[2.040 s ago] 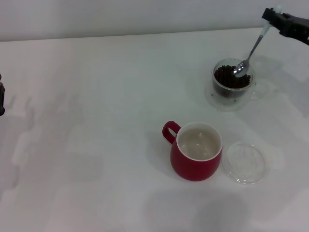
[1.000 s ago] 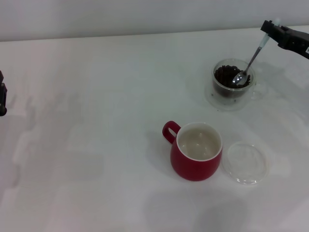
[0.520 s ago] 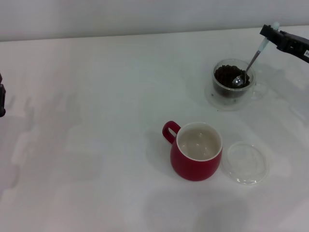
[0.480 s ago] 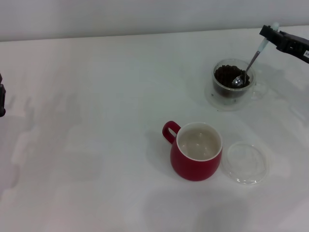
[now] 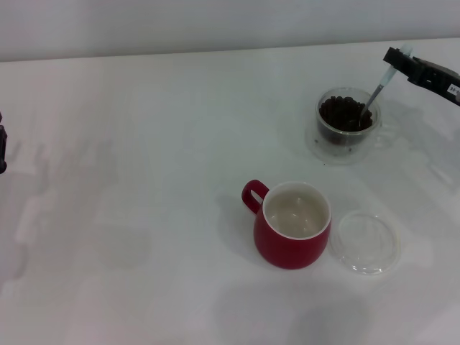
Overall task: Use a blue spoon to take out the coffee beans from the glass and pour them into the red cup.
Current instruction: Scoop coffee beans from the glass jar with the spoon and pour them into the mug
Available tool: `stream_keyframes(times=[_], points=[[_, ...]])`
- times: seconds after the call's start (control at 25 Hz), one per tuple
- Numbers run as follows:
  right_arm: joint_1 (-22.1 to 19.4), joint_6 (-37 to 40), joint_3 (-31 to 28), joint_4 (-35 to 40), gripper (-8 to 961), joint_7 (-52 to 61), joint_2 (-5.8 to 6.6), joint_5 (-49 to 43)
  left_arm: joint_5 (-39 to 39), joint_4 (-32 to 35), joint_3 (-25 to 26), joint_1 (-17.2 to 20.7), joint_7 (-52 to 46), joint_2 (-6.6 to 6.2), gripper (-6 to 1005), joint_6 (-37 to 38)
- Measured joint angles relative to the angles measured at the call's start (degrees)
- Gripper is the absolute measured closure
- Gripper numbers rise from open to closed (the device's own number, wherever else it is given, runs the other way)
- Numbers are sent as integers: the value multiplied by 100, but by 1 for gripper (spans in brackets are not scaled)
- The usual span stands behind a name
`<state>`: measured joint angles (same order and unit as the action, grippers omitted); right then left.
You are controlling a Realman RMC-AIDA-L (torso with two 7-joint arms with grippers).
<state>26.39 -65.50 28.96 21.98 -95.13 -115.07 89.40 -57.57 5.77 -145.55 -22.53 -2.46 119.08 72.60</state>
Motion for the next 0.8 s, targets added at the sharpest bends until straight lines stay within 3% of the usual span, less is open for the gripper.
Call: stream_keyframes(times=[0.8], points=[[-124, 363, -84, -193, 790, 745, 40, 440, 0, -15, 0, 18, 0, 1, 618, -18]])
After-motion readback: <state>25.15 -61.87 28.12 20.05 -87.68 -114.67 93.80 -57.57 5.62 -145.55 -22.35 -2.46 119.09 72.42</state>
